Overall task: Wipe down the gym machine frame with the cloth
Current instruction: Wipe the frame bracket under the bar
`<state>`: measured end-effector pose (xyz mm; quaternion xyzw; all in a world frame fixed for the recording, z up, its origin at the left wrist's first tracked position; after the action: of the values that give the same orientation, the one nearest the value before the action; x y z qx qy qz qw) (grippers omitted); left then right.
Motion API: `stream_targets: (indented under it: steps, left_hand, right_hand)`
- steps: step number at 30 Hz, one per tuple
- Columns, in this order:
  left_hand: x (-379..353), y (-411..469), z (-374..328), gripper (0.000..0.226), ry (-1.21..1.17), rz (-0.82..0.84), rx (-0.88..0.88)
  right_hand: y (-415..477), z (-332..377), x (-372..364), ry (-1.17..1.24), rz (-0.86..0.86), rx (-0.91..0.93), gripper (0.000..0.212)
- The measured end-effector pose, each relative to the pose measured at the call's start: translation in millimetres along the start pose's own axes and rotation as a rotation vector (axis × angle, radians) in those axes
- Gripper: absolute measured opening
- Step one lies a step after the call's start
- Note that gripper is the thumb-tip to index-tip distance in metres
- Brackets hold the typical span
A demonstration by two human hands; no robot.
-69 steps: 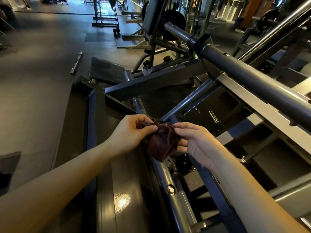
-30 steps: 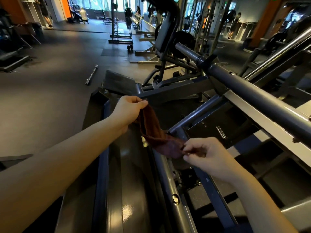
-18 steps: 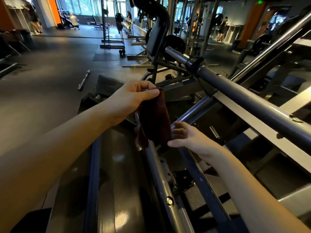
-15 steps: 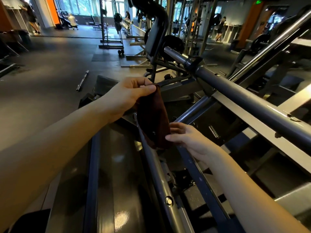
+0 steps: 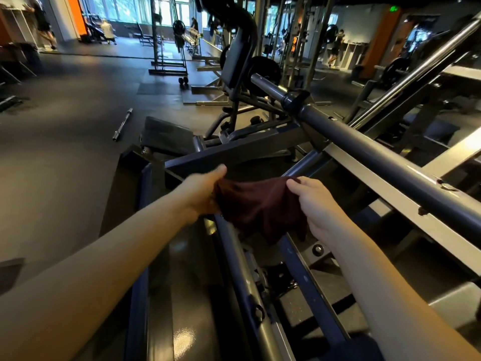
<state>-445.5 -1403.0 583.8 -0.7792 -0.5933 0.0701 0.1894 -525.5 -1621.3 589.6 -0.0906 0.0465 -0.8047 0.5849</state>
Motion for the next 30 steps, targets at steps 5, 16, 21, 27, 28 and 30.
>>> stream_targets:
  steps: [5, 16, 21, 27, 28, 30]
  left_hand:
    - [-28, 1, 38, 0.089, -0.011, 0.244, 0.070]
    - [-27, -14, 9, 0.023, 0.159, 0.227, 0.074]
    - [-27, -25, -4, 0.041, 0.288, 0.472, 0.089]
    - [-28, -22, 4, 0.029, 0.677, 0.477, 0.019]
    - [-27, -20, 3, 0.028, 0.730, 0.472, 0.004]
    - [-23, -16, 2, 0.025, 0.810, 0.485, -0.011]
  right_hand:
    - [-2, 8, 7, 0.052, -0.081, -0.055, 0.021]
    - [-7, -3, 41, -0.251, -0.106, 0.096, 0.036]
    - [-9, 2, 42, -0.245, -0.066, 0.118, 0.016]
    - [-11, 17, 47, -0.390, 0.187, 0.000, 0.013]
    - [-12, 18, 47, -0.414, 0.260, -0.020, 0.020]
    - [-16, 18, 45, -0.534, 0.418, -0.023, 0.034]
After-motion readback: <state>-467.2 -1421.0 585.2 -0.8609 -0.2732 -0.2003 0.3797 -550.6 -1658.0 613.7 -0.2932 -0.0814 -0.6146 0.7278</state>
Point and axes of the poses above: each hand's wrist, its own y-axis towards the middle knuckle, its own x-axis out of the back of the hand, z = x × y, the point moved 2 cm from there along y, towards the middle knuckle, and after that the axes turned 5 degrees about y, right-handed, at the moved point
